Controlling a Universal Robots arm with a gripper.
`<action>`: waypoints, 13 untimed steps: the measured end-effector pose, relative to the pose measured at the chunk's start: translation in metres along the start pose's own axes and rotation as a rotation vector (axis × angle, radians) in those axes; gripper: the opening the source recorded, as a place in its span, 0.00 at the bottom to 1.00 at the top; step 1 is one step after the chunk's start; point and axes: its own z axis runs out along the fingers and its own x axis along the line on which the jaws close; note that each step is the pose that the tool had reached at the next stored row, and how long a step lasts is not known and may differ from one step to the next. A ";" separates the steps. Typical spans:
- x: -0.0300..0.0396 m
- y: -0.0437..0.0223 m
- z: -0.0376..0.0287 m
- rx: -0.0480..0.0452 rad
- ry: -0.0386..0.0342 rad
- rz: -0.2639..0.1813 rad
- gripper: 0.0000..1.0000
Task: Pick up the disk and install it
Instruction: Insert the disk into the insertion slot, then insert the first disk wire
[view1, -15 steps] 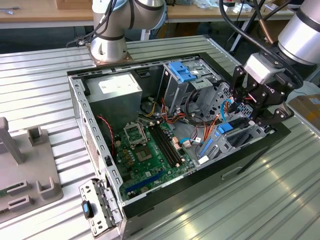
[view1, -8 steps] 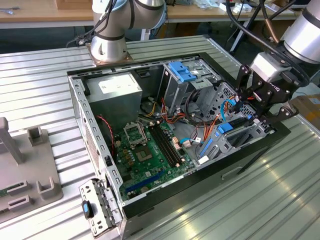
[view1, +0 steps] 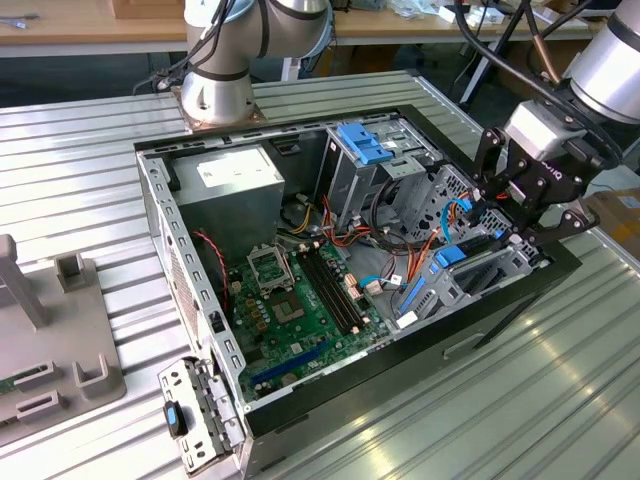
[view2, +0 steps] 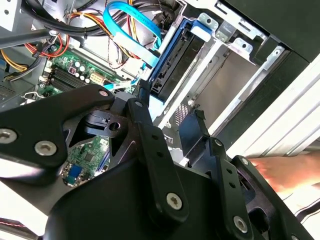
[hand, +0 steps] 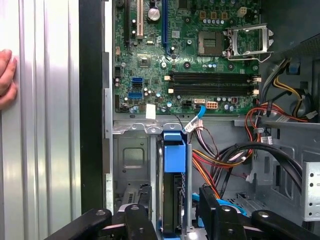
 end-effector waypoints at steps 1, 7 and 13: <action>0.0000 0.0000 0.0000 0.0000 0.0001 0.000 0.51; -0.0010 0.0000 0.0000 0.0000 0.0001 0.000 0.51; -0.0013 -0.0010 0.0000 -0.0001 0.0001 0.000 0.51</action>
